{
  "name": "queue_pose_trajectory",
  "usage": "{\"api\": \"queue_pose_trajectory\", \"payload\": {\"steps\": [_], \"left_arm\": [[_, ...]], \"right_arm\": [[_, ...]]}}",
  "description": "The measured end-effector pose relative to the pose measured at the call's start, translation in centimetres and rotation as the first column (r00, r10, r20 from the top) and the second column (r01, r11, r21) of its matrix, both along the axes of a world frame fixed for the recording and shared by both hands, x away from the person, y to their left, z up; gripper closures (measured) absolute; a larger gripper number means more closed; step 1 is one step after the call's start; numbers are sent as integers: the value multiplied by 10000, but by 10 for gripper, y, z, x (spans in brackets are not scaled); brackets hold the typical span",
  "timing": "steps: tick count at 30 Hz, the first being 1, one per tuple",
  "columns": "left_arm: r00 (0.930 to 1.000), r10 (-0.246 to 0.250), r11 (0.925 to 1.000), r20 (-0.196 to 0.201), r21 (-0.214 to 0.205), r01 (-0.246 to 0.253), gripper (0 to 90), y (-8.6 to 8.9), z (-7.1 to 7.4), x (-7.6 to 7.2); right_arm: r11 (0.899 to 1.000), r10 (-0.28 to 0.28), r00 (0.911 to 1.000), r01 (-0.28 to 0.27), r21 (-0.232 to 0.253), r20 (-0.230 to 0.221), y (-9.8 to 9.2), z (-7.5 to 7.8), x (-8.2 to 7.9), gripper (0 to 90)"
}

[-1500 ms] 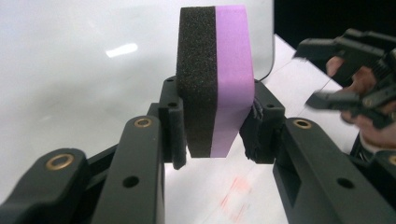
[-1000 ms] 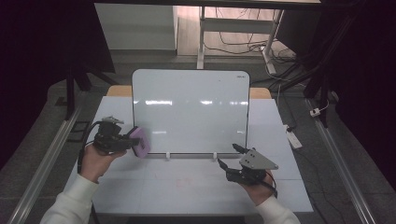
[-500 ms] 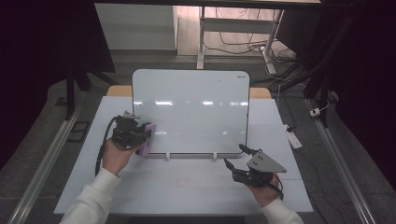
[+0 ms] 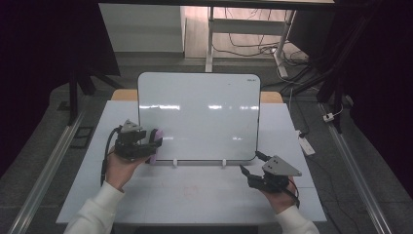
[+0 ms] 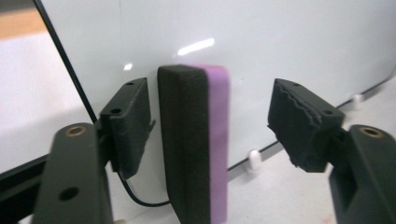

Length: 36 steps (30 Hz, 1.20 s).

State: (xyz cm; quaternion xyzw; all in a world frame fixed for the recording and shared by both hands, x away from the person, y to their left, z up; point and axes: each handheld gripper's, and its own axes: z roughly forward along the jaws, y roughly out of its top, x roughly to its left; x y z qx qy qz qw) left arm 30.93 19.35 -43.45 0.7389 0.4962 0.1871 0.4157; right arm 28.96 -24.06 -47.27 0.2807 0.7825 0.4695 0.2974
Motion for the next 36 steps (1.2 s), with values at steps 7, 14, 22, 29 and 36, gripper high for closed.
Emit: {"api": "queue_pose_trajectory", "payload": {"steps": [7,14,22,29,36], "left_arm": [[9942,-949,9944,513,-409,970,254,20,-4,-31],[9833,-1654,9844,761,-475,1692,245,35,-22,-58],[9819,-1864,9804,334,-579,1881,245,47,-50,-65],[9803,-1966,9786,196,-577,1974,246,49,-58,-65],[9807,-1950,9787,161,-620,1956,247,49,-59,-66]], "right_arm": [[9993,-114,9954,81,-356,-955,-19,-7,11,298],[9986,-129,9923,65,-526,-1232,-34,-10,12,307],[9984,-219,9897,142,-553,-1415,-50,-19,12,306],[9971,-255,9897,152,-742,-1405,-56,-25,13,306],[9973,-187,9909,89,-735,-1331,-56,-24,12,307]]}}
